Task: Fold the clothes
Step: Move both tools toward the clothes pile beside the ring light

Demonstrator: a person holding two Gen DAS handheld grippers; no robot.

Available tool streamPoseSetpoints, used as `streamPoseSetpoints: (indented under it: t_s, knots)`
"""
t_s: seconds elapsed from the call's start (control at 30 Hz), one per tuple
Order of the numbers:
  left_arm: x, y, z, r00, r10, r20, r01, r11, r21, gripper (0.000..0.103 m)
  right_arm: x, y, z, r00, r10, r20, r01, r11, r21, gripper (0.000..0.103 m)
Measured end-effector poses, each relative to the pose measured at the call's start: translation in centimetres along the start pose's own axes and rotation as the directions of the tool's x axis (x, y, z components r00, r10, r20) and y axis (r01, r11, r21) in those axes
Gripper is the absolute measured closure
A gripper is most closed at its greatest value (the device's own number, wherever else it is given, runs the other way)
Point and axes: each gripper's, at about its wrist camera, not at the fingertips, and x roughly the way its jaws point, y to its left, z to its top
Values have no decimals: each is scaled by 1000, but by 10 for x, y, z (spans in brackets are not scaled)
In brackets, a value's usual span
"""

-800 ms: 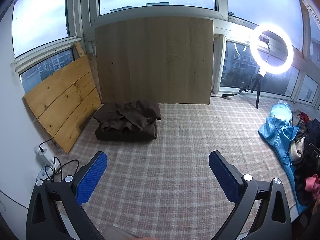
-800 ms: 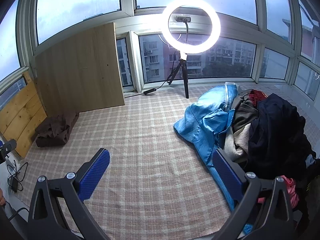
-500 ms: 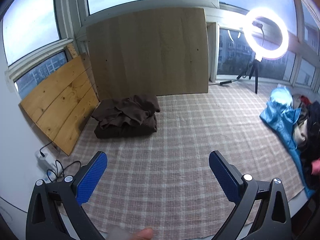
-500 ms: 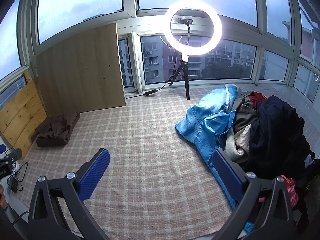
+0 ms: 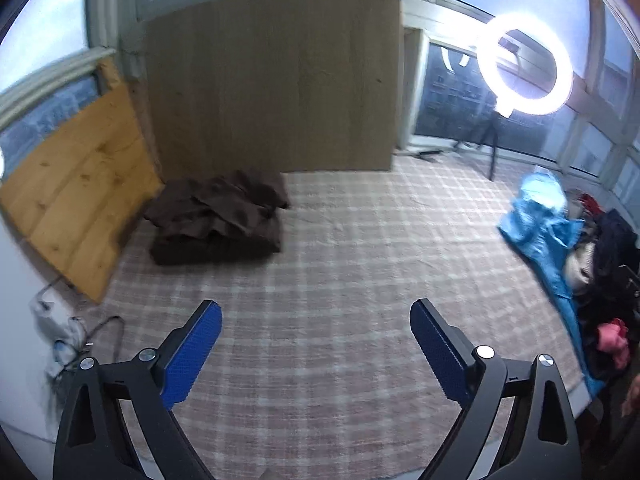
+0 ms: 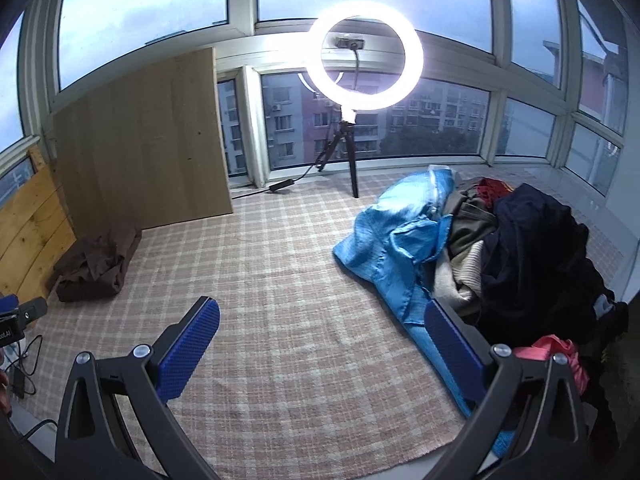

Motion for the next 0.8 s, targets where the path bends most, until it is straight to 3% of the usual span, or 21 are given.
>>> streamPoseSetpoints:
  t_s: [0.33,0.43,0.47,0.57,0.8]
  knots:
    - [21,-47,4,997,-58,-46,62,994,86,9,-6,-37,-6,996,-85,-14,85,995,46,0]
    - [26,-64,4,996,-71,-60,77,992,101,31,-8,-58,-9,996,-92,2,92,994,61,0]
    - [27,-71,4,995,-76,-67,83,991,100,33,-8,-64,-9,996,-94,5,94,993,66,0]
    - [32,-92,3,987,-123,-107,130,989,65,29,-6,-89,-8,994,-109,6,108,990,87,0]
    - [38,-158,5,985,-122,-120,132,988,74,26,8,-165,-4,993,-120,-11,120,985,127,0]
